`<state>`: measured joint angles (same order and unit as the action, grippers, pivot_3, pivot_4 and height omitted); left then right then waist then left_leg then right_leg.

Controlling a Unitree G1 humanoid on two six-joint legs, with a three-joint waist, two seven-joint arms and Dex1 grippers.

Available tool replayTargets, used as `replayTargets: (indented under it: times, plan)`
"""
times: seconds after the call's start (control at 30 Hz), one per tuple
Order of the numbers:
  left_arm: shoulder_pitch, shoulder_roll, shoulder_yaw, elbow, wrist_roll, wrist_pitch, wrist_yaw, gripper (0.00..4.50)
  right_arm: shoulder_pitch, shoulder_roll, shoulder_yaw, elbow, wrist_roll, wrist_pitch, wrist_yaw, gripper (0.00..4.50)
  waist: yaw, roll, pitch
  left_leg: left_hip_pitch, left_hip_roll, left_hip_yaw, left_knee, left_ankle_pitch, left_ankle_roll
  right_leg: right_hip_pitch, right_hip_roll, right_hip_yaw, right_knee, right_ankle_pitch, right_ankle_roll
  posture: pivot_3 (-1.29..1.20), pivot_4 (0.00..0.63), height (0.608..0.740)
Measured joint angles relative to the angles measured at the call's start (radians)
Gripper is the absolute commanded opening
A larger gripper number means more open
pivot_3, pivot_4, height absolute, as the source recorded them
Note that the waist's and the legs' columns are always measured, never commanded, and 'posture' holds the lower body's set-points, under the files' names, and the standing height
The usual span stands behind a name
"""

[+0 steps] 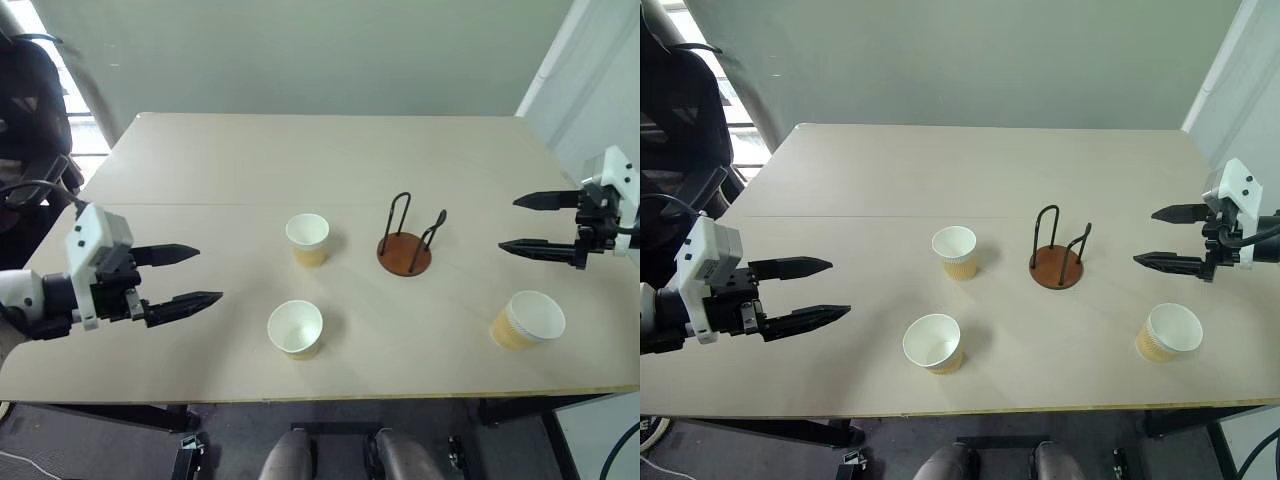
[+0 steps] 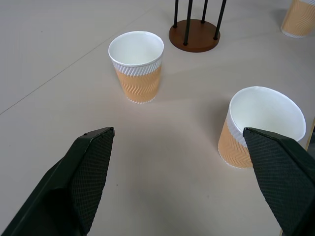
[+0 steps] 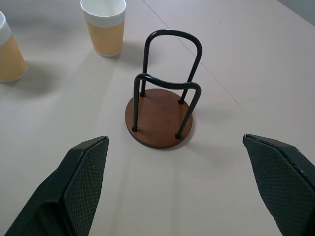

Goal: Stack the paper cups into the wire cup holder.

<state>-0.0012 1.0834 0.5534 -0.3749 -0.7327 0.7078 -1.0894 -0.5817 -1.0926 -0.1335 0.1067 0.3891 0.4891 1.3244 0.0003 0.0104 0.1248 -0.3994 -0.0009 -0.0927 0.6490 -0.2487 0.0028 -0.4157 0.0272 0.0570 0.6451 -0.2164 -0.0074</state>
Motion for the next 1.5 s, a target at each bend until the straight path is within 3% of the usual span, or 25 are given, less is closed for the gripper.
replayTargets:
  times: [0.3, 0.5, 0.73, 1.1, 1.5]
  plan:
    - [-0.005, 0.0, -0.001, 0.0, 0.0, 0.0, 0.001, 4.48, 0.034, -0.003, 0.0, -0.041, 0.012, 0.03, 0.013, 4.5, 0.0, 0.0, 0.0, 0.0, 0.0, 0.0, 0.0, 0.0, 0.0, 0.0, 0.0, 0.0, 0.0, 0.0, 0.0, 0.0, 0.15, 0.74]
    - [-0.033, 0.0, -0.005, 0.0, -0.001, -0.003, 0.005, 4.48, 0.15, 0.031, -0.004, -0.164, 0.093, 0.128, 0.007, 4.5, 0.001, 0.0, 0.0, 0.0, 0.0, 0.0, 0.0, 0.0, -0.001, 0.0, 0.001, 0.0, 0.0, 0.0, 0.0, 0.0, 0.15, 0.74]
    - [-0.089, -0.009, -0.023, -0.009, -0.029, -0.005, 0.012, 4.48, 0.209, 0.15, 0.099, -0.299, 0.081, 0.266, -0.177, 4.5, 0.0, -0.001, -0.001, 0.001, 0.002, 0.0, 0.003, 0.001, -0.001, 0.001, 0.002, 0.0, 0.0, 0.001, 0.001, 0.0, 0.15, 0.74]
    - [-0.083, -0.009, -0.019, -0.064, -0.069, 0.013, 0.027, 4.48, 0.057, 0.329, 0.22, -0.221, -0.015, 0.389, -0.438, 4.5, -0.002, -0.001, -0.001, 0.0, 0.002, 0.0, 0.006, 0.001, -0.001, 0.0, 0.002, 0.0, 0.0, 0.005, 0.001, 0.0, 0.15, 0.74]
    - [-0.054, -0.009, -0.015, -0.08, -0.071, 0.023, 0.05, 4.48, -0.03, 0.463, 0.244, -0.154, -0.062, 0.335, -0.512, 4.5, 0.0, -0.001, 0.0, -0.001, 0.002, 0.0, 0.006, 0.001, -0.001, -0.001, 0.002, 0.0, 0.0, 0.005, 0.0, 0.0, 0.15, 0.74]
